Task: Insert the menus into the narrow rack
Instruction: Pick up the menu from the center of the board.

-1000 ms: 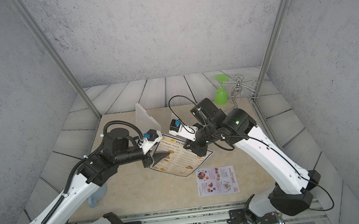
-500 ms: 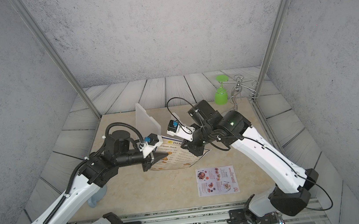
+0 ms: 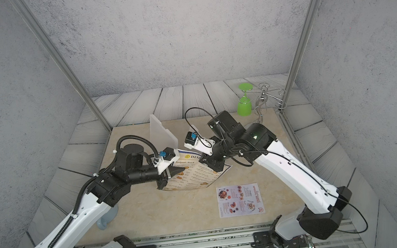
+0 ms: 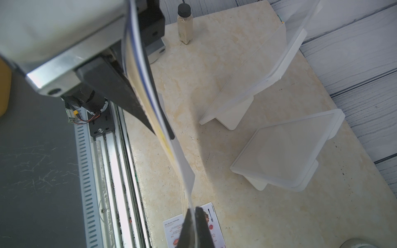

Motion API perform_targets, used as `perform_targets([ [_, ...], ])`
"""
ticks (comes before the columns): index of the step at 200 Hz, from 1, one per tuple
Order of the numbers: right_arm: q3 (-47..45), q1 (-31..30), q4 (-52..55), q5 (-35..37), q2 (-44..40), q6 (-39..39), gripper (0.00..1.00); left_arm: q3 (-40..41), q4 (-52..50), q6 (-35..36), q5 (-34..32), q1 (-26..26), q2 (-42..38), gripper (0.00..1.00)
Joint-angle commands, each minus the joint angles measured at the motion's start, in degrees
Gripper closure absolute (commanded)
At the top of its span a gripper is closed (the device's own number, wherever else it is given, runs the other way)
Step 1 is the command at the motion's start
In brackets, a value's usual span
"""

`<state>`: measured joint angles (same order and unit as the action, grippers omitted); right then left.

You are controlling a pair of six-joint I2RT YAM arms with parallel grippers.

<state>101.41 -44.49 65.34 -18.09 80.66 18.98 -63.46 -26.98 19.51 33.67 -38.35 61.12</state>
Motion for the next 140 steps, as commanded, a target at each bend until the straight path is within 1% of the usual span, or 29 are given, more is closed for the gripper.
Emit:
perform_targets([
  [1, -0.80, 0.46, -1.15, 0.81, -2.29, -1.34, 0.93, 0.25, 0.65, 0.55, 0.43, 0.47, -0.20, 1.00],
  [19, -1.74, 0.54, -3.35, 3.02, -3.08, -2.69, 0.80, 0.22, 0.96, 0.19, 0.45, 0.53, -0.27, 1.00],
  [36, -2.68, 0.85, -6.07, 6.64, -3.99, -4.60, 0.65, -0.19, 1.32, -0.64, -0.23, 0.64, -0.12, 1.00],
  [52, -2.73, 1.40, -7.92, 8.91, -4.82, -6.14, 0.55, -1.57, 1.32, -1.77, -0.51, 1.27, 0.52, 1.00],
  [87, -4.11, 2.76, -13.59, 14.80, -8.27, -9.11, 0.45, -6.31, 1.43, -5.62, -0.25, 3.05, 1.41, 1.00],
  [101, -6.01, 3.42, -17.00, 17.28, -10.76, -9.73, 0.38, -8.63, 1.28, -7.21, -1.64, 3.36, 1.87, 1.00],
  [114, -8.16, 4.61, -19.20, 16.44, -12.92, -9.62, 0.35, -10.90, 0.48, -8.36, -1.61, 3.76, 2.56, 1.00],
  [140, -10.82, 5.93, -21.72, 14.71, -15.78, -9.88, 0.31, -15.31, -1.22, -9.73, -2.08, 4.02, 4.06, 1.00],
])
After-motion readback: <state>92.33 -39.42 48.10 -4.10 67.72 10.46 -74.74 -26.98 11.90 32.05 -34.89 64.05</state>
